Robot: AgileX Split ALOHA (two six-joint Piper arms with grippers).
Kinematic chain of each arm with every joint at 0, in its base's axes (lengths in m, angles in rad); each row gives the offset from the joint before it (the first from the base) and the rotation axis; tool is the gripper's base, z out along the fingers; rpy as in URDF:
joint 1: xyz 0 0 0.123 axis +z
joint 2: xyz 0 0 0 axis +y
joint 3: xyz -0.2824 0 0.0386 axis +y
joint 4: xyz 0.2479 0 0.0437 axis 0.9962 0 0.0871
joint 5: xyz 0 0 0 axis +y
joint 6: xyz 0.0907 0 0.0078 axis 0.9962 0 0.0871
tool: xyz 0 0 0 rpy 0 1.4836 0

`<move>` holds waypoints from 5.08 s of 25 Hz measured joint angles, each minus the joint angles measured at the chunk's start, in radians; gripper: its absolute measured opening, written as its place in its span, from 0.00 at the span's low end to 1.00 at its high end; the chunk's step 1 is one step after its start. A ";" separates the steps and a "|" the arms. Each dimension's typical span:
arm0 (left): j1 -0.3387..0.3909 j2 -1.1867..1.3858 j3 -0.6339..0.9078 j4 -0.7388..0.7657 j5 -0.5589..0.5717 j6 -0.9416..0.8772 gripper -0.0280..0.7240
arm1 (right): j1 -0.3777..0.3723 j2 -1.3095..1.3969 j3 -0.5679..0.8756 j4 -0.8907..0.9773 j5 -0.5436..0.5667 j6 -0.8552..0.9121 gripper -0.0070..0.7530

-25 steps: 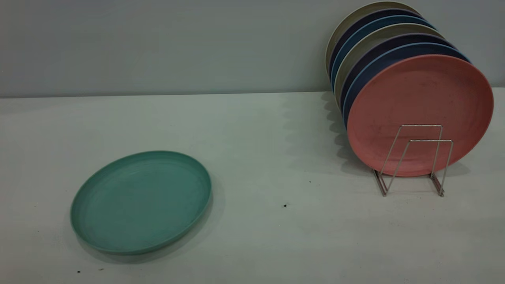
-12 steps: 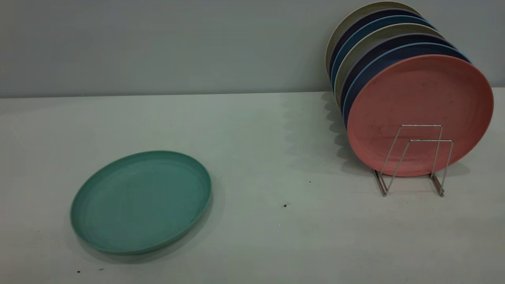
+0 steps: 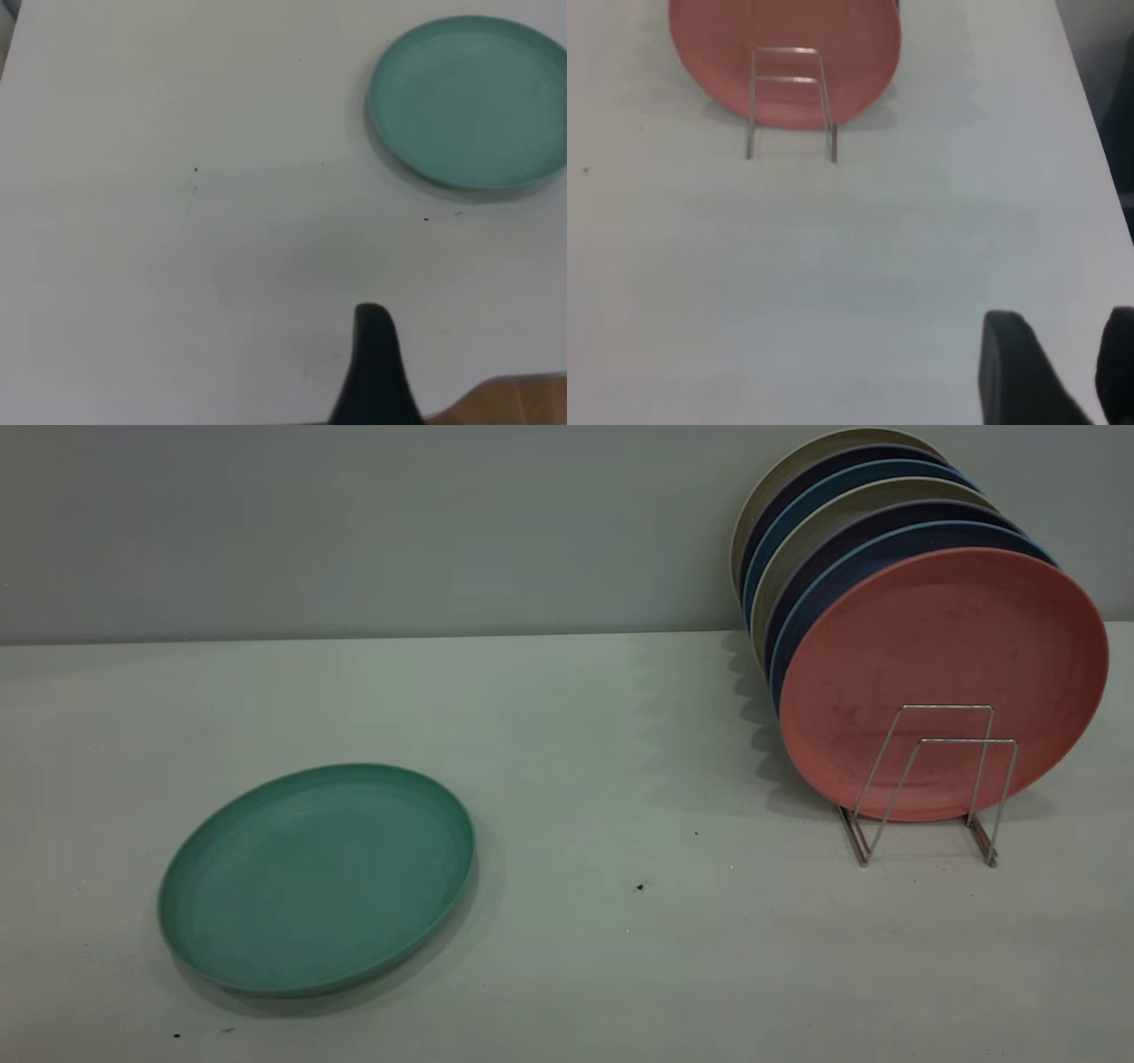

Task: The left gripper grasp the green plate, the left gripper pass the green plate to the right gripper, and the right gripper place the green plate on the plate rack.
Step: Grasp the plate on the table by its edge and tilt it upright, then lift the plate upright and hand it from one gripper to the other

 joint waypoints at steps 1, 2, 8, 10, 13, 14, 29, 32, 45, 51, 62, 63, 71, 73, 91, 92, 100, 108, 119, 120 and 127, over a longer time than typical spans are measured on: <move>0.000 0.021 -0.013 0.000 -0.008 0.000 0.82 | 0.000 0.024 -0.009 0.003 -0.011 0.000 0.33; 0.000 0.052 -0.030 0.000 -0.024 0.000 0.82 | 0.000 0.057 -0.023 0.003 -0.030 0.000 0.34; 0.000 0.374 -0.141 -0.030 -0.162 0.000 0.82 | 0.000 0.358 -0.118 0.020 -0.144 -0.064 0.48; 0.000 0.491 -0.181 -0.062 -0.213 0.002 0.82 | 0.000 0.468 -0.151 0.027 -0.174 -0.073 0.56; 0.000 0.675 -0.233 -0.109 -0.269 0.002 0.82 | 0.000 0.616 -0.195 0.077 -0.240 -0.103 0.62; 0.000 0.724 -0.243 -0.128 -0.285 0.002 0.82 | 0.000 0.661 -0.207 0.113 -0.271 -0.130 0.63; 0.000 1.377 -0.284 -0.196 -0.544 0.051 0.82 | 0.280 1.274 -0.230 0.996 -0.625 -0.880 0.64; 0.000 1.502 -0.312 -0.196 -0.574 0.055 0.82 | 0.370 1.390 -0.231 1.148 -0.655 -0.992 0.64; 0.012 2.066 -0.631 -0.241 -0.548 0.127 0.82 | 0.448 1.595 -0.233 1.613 -0.652 -1.380 0.65; 0.012 2.180 -0.647 -0.360 -0.597 0.220 0.82 | 0.448 1.595 -0.233 1.619 -0.652 -1.386 0.65; 0.012 2.253 -0.648 -0.536 -0.652 0.385 0.68 | 0.428 1.595 -0.233 1.621 -0.666 -1.333 0.65; 0.012 2.256 -0.648 -0.539 -0.654 0.386 0.62 | 0.417 1.595 -0.233 1.621 -0.666 -1.328 0.65; 0.012 2.270 -0.649 -0.575 -0.665 0.389 0.12 | 0.293 1.622 -0.234 1.621 -0.574 -1.311 0.65; 0.012 2.270 -0.649 -0.580 -0.665 0.388 0.10 | 0.270 1.648 -0.234 1.621 -0.545 -1.311 0.65; 0.012 2.047 -0.648 -0.799 -0.412 0.925 0.06 | 0.249 2.047 -0.650 1.470 -0.262 -1.166 0.65; 0.012 2.047 -0.648 -0.818 -0.397 0.948 0.06 | 0.249 2.060 -0.675 1.442 -0.258 -1.146 0.65; 0.012 2.047 -0.648 -0.988 -0.335 1.022 0.06 | 0.252 2.083 -0.725 1.377 -0.227 -1.098 0.65; -0.020 2.047 -0.648 -1.067 -0.328 1.043 0.06 | 0.259 2.084 -0.725 1.418 -0.231 -1.097 0.60; -0.054 2.047 -0.648 -1.070 -0.337 1.047 0.17 | 0.258 2.086 -0.725 1.412 -0.264 -1.097 0.18; -0.054 2.047 -0.648 -1.070 -0.336 1.047 0.23 | 0.258 2.086 -0.725 1.411 -0.264 -1.097 0.18; -0.054 1.995 -0.648 -1.074 -0.329 1.042 0.86 | 0.259 2.083 -0.725 1.397 -0.260 -1.098 0.12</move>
